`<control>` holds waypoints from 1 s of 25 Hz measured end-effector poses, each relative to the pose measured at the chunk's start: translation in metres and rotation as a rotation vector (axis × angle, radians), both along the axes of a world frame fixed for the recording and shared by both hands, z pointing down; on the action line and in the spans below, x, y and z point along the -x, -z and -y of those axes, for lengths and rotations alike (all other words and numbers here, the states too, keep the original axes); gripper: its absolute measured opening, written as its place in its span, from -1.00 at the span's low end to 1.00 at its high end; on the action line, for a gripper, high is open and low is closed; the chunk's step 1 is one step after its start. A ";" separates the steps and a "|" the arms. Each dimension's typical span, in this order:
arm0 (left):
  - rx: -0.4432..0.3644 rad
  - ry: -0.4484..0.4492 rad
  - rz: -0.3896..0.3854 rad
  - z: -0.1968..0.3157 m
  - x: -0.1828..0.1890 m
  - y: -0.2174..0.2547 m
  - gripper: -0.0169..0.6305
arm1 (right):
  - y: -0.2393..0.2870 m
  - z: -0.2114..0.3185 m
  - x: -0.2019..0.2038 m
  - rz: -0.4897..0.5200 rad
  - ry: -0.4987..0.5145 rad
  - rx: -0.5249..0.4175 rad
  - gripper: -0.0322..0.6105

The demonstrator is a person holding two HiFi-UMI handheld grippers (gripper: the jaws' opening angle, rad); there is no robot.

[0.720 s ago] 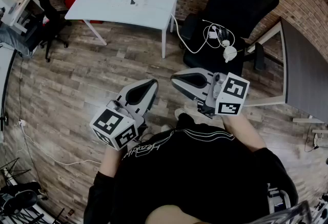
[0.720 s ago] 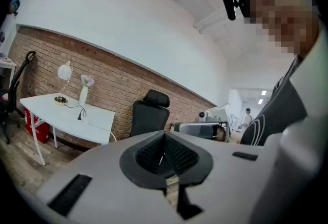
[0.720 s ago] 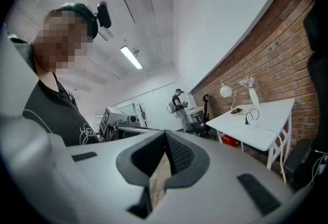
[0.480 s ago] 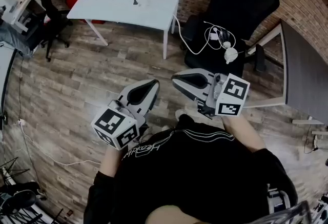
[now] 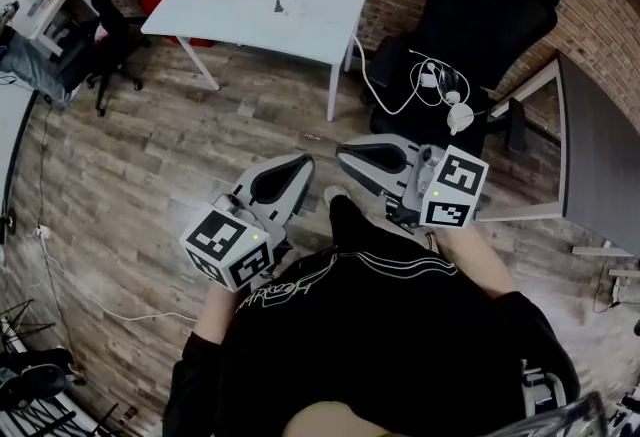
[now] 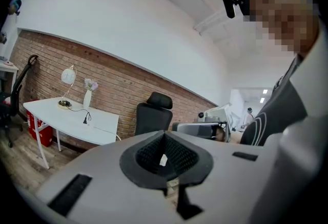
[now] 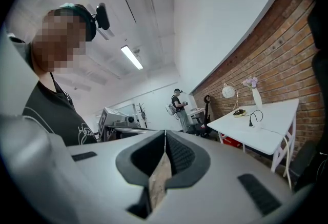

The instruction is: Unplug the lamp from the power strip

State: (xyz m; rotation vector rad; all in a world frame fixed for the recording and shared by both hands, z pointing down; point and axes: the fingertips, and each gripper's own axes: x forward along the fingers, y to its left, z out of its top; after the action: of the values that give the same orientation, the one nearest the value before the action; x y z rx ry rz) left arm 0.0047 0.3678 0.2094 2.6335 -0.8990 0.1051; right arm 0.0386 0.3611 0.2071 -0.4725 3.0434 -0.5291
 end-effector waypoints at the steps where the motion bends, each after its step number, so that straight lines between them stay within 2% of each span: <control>1: 0.001 0.007 0.000 0.005 0.001 -0.001 -0.94 | -0.001 0.005 0.000 0.003 0.001 -0.002 -0.90; 8: 0.025 0.062 0.008 0.059 0.013 -0.015 -0.94 | -0.017 0.061 0.011 0.043 0.047 0.015 -0.90; 12: 0.032 0.082 0.025 0.122 0.015 -0.028 -0.94 | -0.029 0.125 0.016 0.043 0.074 0.012 -0.90; 17: 0.078 0.118 0.031 0.205 0.018 -0.041 -0.94 | -0.040 0.202 0.018 0.036 0.104 0.022 -0.90; 25: 0.093 0.141 0.060 0.319 0.008 -0.046 -0.94 | -0.042 0.312 -0.001 0.051 0.092 0.016 -0.90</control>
State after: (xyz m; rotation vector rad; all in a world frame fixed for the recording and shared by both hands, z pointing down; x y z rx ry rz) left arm -0.0037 0.0492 0.2556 2.4847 -1.0701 0.1858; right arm 0.0393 0.0494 0.2496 -0.3159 3.0257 -0.5606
